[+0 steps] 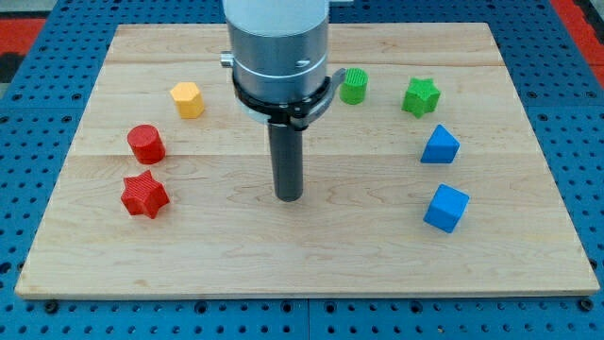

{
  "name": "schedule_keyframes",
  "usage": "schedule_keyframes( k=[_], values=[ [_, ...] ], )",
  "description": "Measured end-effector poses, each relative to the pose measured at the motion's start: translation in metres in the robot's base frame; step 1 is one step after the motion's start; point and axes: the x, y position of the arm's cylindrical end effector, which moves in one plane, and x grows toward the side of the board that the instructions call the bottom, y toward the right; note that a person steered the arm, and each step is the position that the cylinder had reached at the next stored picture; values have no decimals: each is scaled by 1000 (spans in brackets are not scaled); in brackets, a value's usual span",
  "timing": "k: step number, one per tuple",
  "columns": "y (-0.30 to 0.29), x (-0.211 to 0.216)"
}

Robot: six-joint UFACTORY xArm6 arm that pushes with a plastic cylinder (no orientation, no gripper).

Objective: Place yellow hexagon to the top of red circle

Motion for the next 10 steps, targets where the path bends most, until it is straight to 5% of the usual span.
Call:
schedule_keyframes(
  k=[3, 6, 10],
  values=[
    [63, -109],
    [80, -146],
    [-27, -146]
  ],
)
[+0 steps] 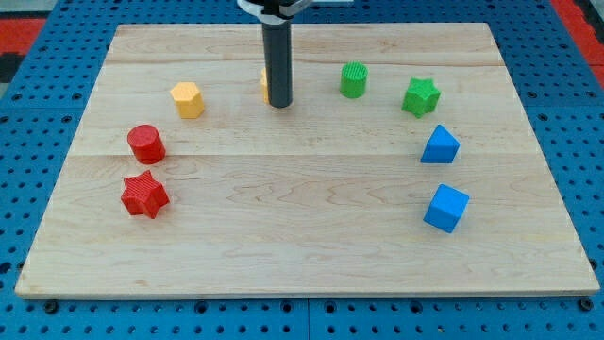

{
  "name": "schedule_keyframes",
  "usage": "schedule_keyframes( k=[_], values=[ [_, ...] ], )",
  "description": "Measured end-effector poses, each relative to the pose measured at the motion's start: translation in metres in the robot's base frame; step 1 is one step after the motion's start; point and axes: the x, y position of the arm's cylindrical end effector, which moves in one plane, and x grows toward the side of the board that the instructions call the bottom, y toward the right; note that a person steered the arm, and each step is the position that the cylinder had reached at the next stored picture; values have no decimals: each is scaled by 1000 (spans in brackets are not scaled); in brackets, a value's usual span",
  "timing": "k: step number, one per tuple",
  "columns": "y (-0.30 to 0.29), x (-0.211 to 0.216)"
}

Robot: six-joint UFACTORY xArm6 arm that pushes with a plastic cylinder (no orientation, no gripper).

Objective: Place yellow hexagon to the top of red circle

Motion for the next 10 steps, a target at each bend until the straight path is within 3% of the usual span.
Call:
schedule_keyframes(
  k=[4, 6, 7, 8, 10],
  values=[
    [-84, 10],
    [-74, 11],
    [-118, 11],
    [-97, 39],
    [35, 211]
  ],
)
